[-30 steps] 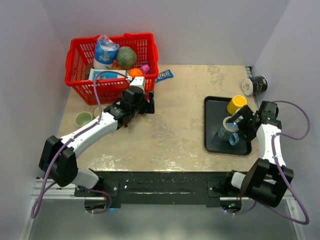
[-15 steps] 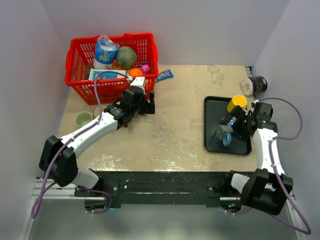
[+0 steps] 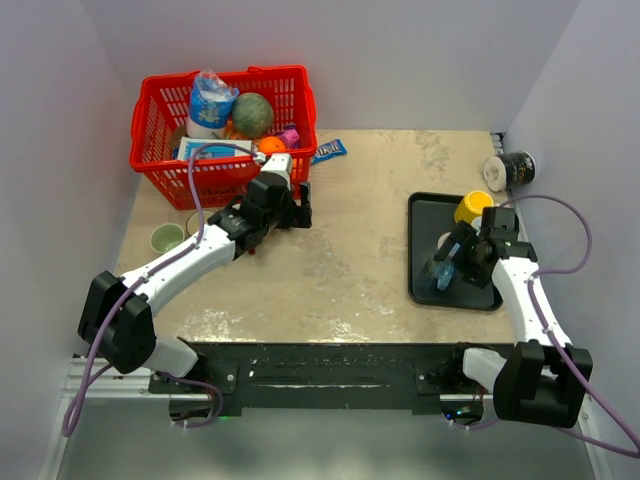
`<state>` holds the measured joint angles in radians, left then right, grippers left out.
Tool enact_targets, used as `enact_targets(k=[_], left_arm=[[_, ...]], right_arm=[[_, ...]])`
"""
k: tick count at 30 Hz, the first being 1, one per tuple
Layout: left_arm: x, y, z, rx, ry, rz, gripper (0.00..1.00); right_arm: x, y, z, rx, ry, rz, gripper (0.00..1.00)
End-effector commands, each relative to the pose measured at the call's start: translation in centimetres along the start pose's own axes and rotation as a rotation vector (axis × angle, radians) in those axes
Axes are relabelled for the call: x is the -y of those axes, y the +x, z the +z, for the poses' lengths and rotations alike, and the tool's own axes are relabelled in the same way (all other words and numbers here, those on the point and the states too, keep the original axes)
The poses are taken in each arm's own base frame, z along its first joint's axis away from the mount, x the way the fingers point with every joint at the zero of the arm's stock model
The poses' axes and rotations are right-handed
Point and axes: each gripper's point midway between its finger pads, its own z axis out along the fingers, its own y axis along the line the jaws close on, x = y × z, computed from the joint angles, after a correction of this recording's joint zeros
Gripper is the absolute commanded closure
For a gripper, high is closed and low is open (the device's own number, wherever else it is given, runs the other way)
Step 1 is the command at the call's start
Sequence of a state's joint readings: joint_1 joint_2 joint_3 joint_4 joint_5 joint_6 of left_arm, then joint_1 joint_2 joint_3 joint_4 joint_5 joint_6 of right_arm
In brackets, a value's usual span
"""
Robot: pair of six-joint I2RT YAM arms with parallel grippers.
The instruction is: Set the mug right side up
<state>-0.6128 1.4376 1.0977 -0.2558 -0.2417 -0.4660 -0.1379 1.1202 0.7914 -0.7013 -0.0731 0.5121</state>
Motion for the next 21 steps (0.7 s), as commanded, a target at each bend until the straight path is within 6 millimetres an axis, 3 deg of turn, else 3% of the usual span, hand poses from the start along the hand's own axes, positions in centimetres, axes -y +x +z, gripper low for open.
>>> enact_targets(k=[1,13,21], left_arm=[[0.5,-0.6,0.1,0.026,0.019,-0.028,0.01],[0.7,-0.4,0.5,0.017,0.021,-0.027,0.01],[0.4,-0.2,0.6,0.014,0.010,-0.025,0.01]], right_arm=[[1.2,-0.3,-0.2,0.061,0.080,0.022,0.14],[-1.1,-0.1,0.1,0.103,0.112,-0.069,0.37],[-1.4,-0.3,0.7,0.110,0.172,-0.112,0.53]])
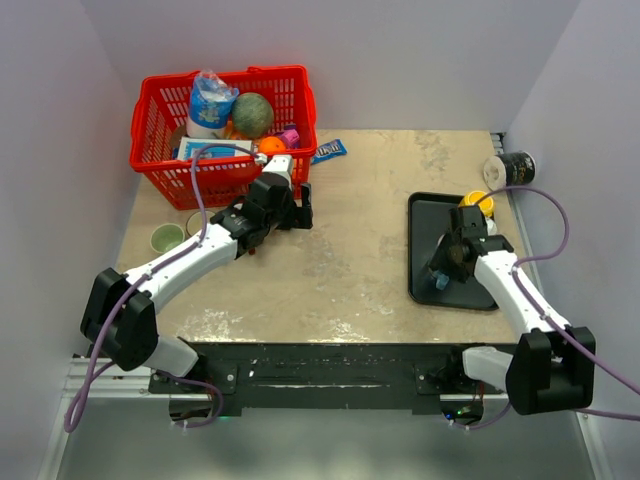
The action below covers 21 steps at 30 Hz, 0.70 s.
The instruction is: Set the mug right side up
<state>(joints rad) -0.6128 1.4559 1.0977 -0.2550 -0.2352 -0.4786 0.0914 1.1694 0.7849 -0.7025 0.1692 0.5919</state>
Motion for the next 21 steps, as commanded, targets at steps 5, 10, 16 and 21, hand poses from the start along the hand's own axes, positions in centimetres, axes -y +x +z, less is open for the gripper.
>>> enact_targets(k=[5,10,16,21], left_arm=[[0.2,-0.6,0.2,0.029,0.007,-0.014,0.01],[0.2,-0.7,0.2,0.031,0.006,-0.013,0.01],[0.4,-1.1,0.0,0.041,0.012,-0.011,0.01],[0.7,-1.4,-0.2,0.047,0.032,-0.018,0.01]], right_arm=[[-0.4,-2.0,-0.2,0.067,0.061,0.001,0.71],[-0.9,-2.0,-0.2,0.056,0.050,-0.005,1.00],[-3.1,-2.5,-1.1,0.052,-0.057,-0.014,1.00],[-5.9,-4.9,-4.0,0.111,-0.193,0.003,1.00]])
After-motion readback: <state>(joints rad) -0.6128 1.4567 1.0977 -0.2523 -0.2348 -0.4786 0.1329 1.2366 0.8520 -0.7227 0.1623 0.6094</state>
